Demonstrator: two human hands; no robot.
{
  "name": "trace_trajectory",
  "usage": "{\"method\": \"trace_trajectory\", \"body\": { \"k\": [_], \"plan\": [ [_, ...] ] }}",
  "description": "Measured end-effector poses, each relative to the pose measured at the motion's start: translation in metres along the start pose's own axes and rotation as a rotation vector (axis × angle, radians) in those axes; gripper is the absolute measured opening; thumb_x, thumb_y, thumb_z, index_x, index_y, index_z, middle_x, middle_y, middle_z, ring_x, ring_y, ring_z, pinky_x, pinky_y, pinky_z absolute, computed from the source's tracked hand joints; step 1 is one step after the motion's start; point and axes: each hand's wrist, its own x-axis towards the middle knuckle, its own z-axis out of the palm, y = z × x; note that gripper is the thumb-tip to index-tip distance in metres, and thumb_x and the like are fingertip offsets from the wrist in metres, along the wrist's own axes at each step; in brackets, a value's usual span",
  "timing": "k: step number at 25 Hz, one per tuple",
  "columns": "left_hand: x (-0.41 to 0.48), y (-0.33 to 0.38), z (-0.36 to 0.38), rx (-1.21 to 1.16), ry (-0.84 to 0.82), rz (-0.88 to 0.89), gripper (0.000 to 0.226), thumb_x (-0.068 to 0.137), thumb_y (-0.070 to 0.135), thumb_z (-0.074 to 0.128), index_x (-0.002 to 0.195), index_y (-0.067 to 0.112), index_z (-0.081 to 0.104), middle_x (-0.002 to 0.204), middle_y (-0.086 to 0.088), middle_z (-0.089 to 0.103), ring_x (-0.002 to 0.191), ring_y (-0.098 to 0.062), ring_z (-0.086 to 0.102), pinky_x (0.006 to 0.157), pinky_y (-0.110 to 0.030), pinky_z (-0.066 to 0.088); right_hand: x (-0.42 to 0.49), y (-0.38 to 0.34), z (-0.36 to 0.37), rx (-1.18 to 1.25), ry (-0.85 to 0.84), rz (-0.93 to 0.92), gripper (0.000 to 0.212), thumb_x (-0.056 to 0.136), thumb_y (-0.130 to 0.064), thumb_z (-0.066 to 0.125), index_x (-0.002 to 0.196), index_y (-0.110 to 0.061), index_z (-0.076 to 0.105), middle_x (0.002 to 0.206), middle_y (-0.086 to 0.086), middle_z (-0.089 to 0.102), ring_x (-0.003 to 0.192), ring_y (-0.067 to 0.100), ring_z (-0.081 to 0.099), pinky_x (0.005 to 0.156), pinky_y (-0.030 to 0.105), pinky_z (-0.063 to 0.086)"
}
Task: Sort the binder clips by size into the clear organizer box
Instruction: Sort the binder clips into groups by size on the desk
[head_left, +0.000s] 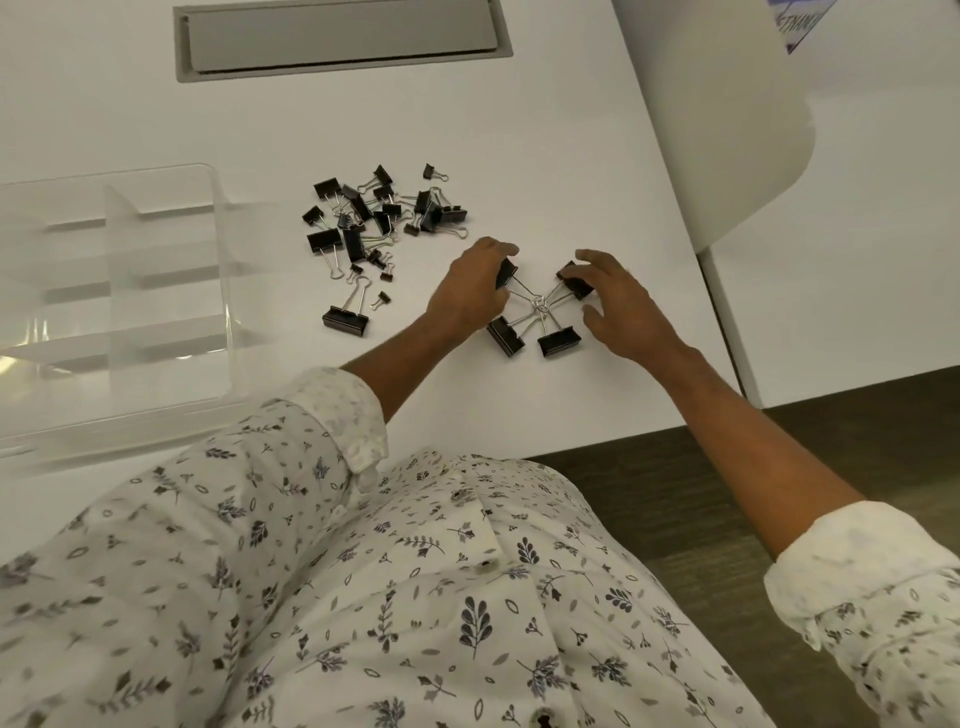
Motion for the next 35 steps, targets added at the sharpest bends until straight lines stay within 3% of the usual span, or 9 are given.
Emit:
{"method": "trace_trajectory", "body": {
  "k": [5, 9, 13, 16, 19, 24, 30, 33, 35],
  "plan": [
    [-0.012, -0.015, -0.002, -0.171, 0.075, 0.003, 0.06, 0.094, 0.019, 0.069, 0.149, 0.017, 0.046, 0.147, -0.005, 0.053, 0.128, -0.023, 0.056, 0.111, -0.041, 0.045, -0.011, -0.002, 0.006, 0.027, 0.079, 0.003, 0.051, 0.091, -0.001, 0.058, 0.139, -0.017, 0.053, 0.154, 0.004, 0.041, 0.137, 0.026, 0.047, 0.109, 0.028, 0.035],
    [-0.055, -0.048, -0.02, -0.079, 0.223, 0.038, 0.043, 0.098, 0.018, 0.062, 0.141, 0.014, 0.056, 0.139, -0.003, 0.061, 0.127, -0.021, 0.056, 0.111, -0.04, 0.044, -0.005, -0.027, 0.019, 0.065, 0.153, -0.002, 0.041, 0.094, -0.006, 0.057, 0.134, -0.017, 0.059, 0.15, 0.002, 0.048, 0.136, 0.022, 0.044, 0.109, 0.024, 0.034],
    [-0.1, -0.091, -0.045, 0.056, 0.339, -0.127, 0.046, 0.091, 0.03, 0.072, 0.134, 0.017, 0.061, 0.136, -0.003, 0.063, 0.128, -0.024, 0.052, 0.105, -0.042, 0.047, 0.015, -0.068, 0.047, 0.068, 0.144, -0.127, 0.035, 0.095, -0.01, 0.057, 0.13, -0.013, 0.062, 0.143, 0.007, 0.056, 0.137, 0.024, 0.047, 0.12, 0.043, 0.033],
    [-0.125, -0.112, -0.054, 0.059, 0.317, -0.293, 0.061, 0.083, 0.038, 0.081, 0.135, 0.014, 0.059, 0.139, -0.007, 0.055, 0.134, -0.028, 0.044, 0.107, -0.04, 0.042, 0.026, -0.106, 0.07, 0.088, 0.089, -0.219, 0.033, 0.095, -0.011, 0.059, 0.127, -0.012, 0.064, 0.14, 0.007, 0.058, 0.133, 0.025, 0.05, 0.119, 0.041, 0.033],
    [-0.135, -0.123, -0.052, 0.008, 0.33, -0.321, 0.045, 0.085, 0.031, 0.079, 0.125, 0.016, 0.066, 0.126, -0.005, 0.06, 0.123, -0.026, 0.051, 0.099, -0.03, 0.042, 0.025, -0.14, 0.09, 0.11, 0.021, -0.296, 0.032, 0.094, -0.008, 0.06, 0.126, -0.01, 0.064, 0.139, 0.009, 0.059, 0.13, 0.025, 0.052, 0.119, 0.041, 0.033],
    [-0.141, -0.124, -0.048, -0.038, 0.4, -0.277, 0.023, 0.088, 0.022, 0.075, 0.109, 0.013, 0.074, 0.1, -0.003, 0.067, 0.092, -0.018, 0.063, 0.083, -0.029, 0.051, 0.023, -0.169, 0.108, 0.244, -0.063, -0.291, 0.038, 0.095, -0.006, 0.058, 0.132, -0.01, 0.059, 0.138, 0.007, 0.058, 0.127, 0.026, 0.054, 0.108, 0.037, 0.045],
    [-0.152, -0.109, -0.029, -0.348, 0.424, -0.25, 0.038, 0.088, 0.0, 0.07, 0.124, 0.01, 0.068, 0.105, -0.003, 0.074, 0.087, -0.001, 0.068, 0.087, -0.014, 0.055, 0.023, -0.182, 0.121, 0.216, -0.104, -0.191, 0.046, 0.091, -0.021, 0.072, 0.133, -0.01, 0.06, 0.137, 0.01, 0.057, 0.125, 0.029, 0.052, 0.105, 0.041, 0.046],
    [-0.152, -0.11, -0.023, -0.443, 0.407, -0.283, 0.045, 0.092, -0.002, 0.061, 0.133, 0.015, 0.058, 0.1, 0.003, 0.076, 0.094, 0.005, 0.07, 0.086, -0.006, 0.05, 0.017, -0.186, 0.125, 0.105, -0.04, -0.147, 0.042, 0.085, -0.037, 0.078, 0.117, -0.013, 0.064, 0.125, 0.006, 0.059, 0.112, 0.025, 0.051, 0.085, 0.034, 0.051],
    [-0.155, -0.111, -0.02, -0.439, 0.369, -0.244, 0.047, 0.094, -0.003, 0.057, 0.136, 0.016, 0.055, 0.102, 0.003, 0.077, 0.1, 0.0, 0.071, 0.09, -0.01, 0.051, 0.012, -0.187, 0.126, 0.043, 0.048, -0.157, 0.031, 0.085, -0.036, 0.078, 0.101, -0.013, 0.064, 0.111, 0.005, 0.061, 0.101, 0.024, 0.053, 0.074, 0.035, 0.051]
  ]
}}
